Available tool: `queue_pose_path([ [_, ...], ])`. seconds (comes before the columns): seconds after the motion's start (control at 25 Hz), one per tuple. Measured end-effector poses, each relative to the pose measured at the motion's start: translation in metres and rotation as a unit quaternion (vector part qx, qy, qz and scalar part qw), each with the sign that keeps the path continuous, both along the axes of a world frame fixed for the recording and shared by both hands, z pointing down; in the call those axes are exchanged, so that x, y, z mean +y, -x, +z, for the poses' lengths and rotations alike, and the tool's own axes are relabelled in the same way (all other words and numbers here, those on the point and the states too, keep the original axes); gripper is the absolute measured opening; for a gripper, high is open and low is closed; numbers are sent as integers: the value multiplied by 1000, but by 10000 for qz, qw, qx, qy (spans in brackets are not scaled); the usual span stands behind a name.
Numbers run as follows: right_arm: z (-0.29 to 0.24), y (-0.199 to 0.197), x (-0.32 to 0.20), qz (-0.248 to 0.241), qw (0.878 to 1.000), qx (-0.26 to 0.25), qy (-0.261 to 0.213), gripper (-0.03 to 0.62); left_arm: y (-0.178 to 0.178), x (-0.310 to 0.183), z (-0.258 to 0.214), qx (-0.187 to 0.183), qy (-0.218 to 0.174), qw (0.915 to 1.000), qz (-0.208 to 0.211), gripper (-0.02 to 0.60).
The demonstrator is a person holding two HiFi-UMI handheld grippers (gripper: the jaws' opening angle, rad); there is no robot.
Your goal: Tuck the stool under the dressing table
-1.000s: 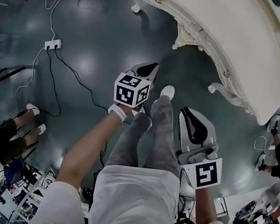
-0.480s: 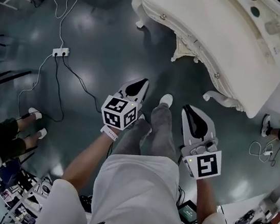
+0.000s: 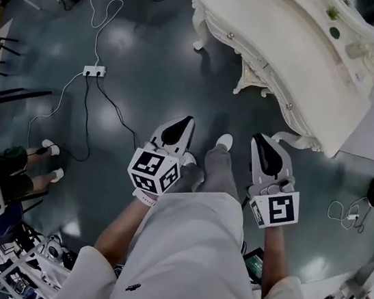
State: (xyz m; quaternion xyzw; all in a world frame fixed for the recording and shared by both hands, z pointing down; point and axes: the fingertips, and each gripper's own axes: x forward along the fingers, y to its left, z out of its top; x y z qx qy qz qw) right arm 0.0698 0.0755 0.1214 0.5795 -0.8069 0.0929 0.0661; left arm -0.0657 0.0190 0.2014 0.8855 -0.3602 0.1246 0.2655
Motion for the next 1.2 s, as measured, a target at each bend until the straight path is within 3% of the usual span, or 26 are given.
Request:
queue_pose_path([
  [0.2, -13, 10, 11, -122, 9997, 218, -61, 29, 31, 14, -39, 74, -323, 9993, -190, 9],
  [0.72, -64, 34, 17, -182, 9985, 157, -500, 28, 109, 40, -118, 252, -1066, 9919, -641, 9],
  [1.2, -92, 33, 26, 95, 9970, 239, -733, 25, 144, 51, -155, 244, -1448, 9860, -795, 8],
])
